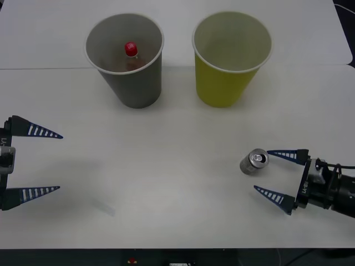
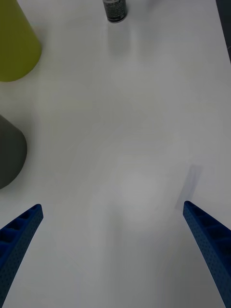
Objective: Put the can into the green bin and the plastic bottle into the gray bin
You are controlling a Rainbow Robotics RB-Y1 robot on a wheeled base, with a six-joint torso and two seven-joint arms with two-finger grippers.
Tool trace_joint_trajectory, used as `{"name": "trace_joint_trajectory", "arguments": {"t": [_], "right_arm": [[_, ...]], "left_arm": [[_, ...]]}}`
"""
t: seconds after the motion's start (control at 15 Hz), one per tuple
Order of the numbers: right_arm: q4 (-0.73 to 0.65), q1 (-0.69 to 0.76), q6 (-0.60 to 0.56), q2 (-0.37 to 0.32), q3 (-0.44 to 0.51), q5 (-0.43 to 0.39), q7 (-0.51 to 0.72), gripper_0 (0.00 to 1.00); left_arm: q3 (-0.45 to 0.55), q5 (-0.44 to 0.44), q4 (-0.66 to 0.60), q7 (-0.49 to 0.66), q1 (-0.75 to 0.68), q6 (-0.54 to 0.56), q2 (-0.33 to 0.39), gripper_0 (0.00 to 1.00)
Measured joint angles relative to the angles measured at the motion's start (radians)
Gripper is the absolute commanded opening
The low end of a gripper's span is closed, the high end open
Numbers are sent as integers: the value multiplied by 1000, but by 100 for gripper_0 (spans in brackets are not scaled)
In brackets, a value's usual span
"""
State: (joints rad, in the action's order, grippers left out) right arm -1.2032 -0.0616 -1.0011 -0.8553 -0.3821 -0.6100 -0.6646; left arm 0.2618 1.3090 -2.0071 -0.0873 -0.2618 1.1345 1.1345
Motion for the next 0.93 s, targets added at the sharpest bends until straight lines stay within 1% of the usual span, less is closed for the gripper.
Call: {"name": "trace_joint_trajectory", "arguments": {"t": [0.27, 0.47, 0.67, 0.73, 0.8, 0.87, 0.93], "right_arm": [[74, -66, -1, 61, -30, -4, -32, 100], [93, -91, 4, 89, -34, -17, -41, 100], [94, -99, 15, 103, -41, -17, -49, 100], [94, -99, 17, 104, -41, -17, -51, 67], [94, -99, 17, 104, -41, -17, -54, 21], [94, -99, 17, 104, -41, -17, -58, 2], [95, -99, 17, 104, -41, -17, -60, 0]], "left_arm": [[0, 0, 0, 0, 0, 0, 0, 100], [0, 0, 0, 0, 0, 0, 0, 100], [0, 0, 0, 0, 0, 0, 0, 100], [0, 0, 0, 0, 0, 0, 0, 100], [0, 0, 0, 0, 0, 0, 0, 100], [0, 0, 0, 0, 0, 0, 0, 100], [0, 0, 0, 0, 0, 0, 0, 100]]}}
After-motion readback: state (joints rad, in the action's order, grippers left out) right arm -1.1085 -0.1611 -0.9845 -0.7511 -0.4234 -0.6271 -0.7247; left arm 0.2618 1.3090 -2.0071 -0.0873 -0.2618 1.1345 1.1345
